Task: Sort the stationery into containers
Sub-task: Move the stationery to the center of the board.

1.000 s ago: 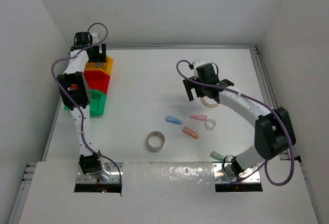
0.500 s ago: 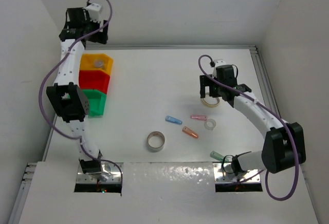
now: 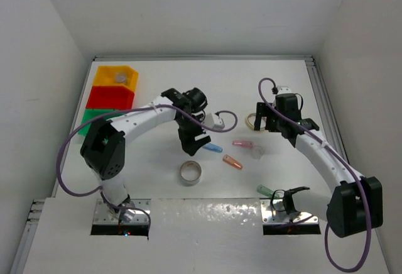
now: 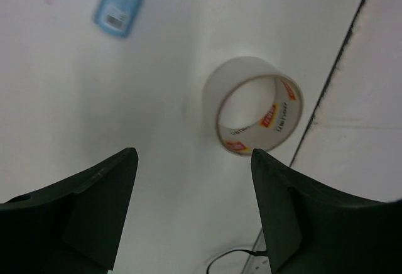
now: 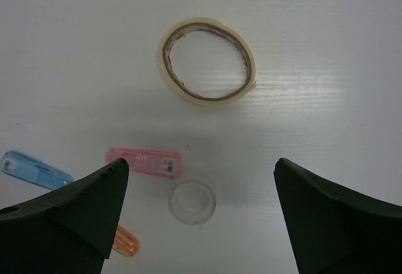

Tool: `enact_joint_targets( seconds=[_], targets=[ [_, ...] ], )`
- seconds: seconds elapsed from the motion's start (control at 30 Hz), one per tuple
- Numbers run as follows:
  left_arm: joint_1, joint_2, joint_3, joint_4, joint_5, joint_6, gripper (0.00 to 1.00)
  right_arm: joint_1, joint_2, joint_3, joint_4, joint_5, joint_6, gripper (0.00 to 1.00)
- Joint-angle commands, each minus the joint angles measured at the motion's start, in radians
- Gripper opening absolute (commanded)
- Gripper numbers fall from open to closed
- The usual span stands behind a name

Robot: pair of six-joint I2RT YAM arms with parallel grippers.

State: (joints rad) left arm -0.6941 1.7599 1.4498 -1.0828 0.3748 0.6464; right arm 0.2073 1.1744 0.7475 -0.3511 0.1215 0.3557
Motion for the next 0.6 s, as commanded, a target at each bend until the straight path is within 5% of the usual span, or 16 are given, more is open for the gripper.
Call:
enact_joint_targets(
  seconds=[0.0,0.33,0.57],
  targets=[
    [-0.056,-0.135,-0.081,0.087,-0.022,-0.045,0.71,0.014,-0.057,-0.002,-0.07,0.04,0.069,0.95],
    [-0.149,-0.145,-0.373,0.325,-0.154,-0.16,0.67,0.075,-0.226,-0.115,-0.14,0.104,0.126,0.95],
    [-0.105,-0.082,-0.44,0.469,-0.287,-0.223,0.5,0.075,-0.294,-0.183,-0.121,0.102,0.155,0.93]
  ],
)
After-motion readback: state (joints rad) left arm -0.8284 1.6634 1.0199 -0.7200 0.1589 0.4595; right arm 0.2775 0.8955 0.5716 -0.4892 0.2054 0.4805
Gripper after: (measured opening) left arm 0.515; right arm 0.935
